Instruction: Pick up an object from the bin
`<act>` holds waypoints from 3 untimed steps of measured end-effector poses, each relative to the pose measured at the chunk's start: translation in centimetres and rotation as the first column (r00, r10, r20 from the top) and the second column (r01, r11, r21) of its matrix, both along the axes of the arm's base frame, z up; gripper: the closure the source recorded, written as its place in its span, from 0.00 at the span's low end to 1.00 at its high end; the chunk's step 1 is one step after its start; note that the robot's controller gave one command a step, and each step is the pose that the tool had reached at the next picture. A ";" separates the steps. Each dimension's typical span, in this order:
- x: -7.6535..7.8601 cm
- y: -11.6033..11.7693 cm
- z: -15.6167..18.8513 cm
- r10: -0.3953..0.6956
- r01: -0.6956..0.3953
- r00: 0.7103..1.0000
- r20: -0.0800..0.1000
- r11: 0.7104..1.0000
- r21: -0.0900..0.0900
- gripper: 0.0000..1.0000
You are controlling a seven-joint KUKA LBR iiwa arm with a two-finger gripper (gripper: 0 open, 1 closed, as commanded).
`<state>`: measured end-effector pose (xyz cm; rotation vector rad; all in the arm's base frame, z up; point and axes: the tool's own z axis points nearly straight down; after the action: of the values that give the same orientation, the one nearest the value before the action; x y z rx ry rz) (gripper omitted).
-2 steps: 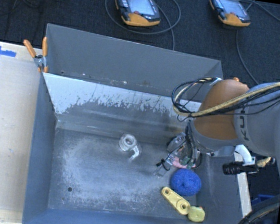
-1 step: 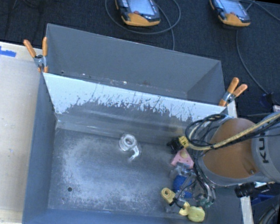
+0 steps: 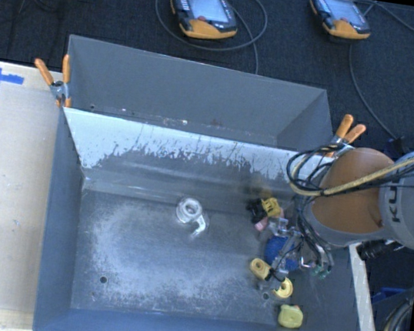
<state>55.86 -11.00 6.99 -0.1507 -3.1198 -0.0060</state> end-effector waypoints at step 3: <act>-8.2 -0.5 0.4 0.825 -0.826 0.564 0.029 0.564 -0.006 0.00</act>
Offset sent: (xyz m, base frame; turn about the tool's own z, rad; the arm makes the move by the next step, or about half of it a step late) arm -0.0839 -0.0159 0.0135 -0.1912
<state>47.62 -11.50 7.38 1.3350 -2.8549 -0.0064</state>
